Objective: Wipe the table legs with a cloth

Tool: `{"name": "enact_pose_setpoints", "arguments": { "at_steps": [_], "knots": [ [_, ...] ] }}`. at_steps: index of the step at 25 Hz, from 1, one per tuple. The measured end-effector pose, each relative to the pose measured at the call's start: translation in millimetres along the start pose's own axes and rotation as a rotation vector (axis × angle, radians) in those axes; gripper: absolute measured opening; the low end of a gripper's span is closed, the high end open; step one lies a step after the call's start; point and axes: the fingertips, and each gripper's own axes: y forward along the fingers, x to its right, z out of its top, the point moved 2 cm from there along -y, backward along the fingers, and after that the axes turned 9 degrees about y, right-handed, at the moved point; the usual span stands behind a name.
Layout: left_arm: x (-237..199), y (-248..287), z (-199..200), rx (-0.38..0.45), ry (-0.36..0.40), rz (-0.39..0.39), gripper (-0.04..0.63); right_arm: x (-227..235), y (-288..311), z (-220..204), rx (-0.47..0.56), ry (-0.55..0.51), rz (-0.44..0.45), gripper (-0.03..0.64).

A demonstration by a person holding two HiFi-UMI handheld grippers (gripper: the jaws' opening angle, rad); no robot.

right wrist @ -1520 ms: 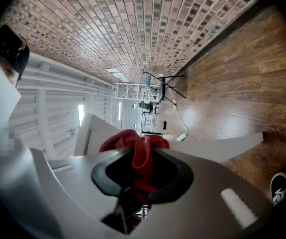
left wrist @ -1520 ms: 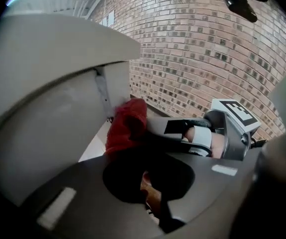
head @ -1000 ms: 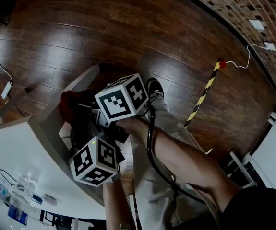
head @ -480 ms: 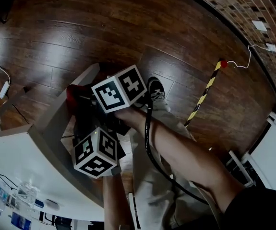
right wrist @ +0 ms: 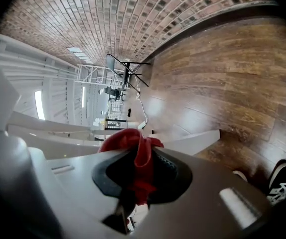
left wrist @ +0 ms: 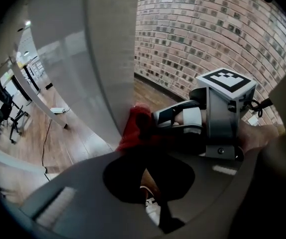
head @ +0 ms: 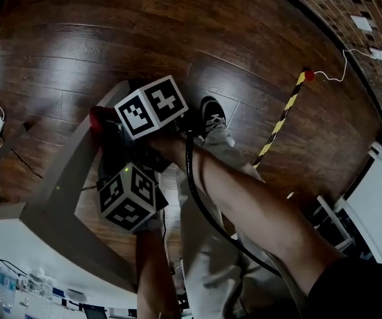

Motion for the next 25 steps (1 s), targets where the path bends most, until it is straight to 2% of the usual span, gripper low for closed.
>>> {"name": "enact_pose_setpoints", "arguments": {
  "at_steps": [5, 12, 20, 25],
  "knots": [
    [1, 19, -6, -0.011, -0.052, 0.030, 0.000, 24, 11, 0, -0.031, -0.015, -0.030, 0.054],
    [12, 48, -2, 0.007, -0.072, 0.038, 0.000, 44, 13, 11, -0.069, -0.058, -0.020, 0.052],
    [4, 53, 0, 0.006, -0.160, 0.115, 0.000, 43, 22, 12, -0.156, -0.076, 0.007, 0.049],
    [7, 65, -4, 0.015, -0.187, 0.107, 0.000, 55, 25, 15, -0.151, -0.064, 0.004, 0.049]
  ]
}}
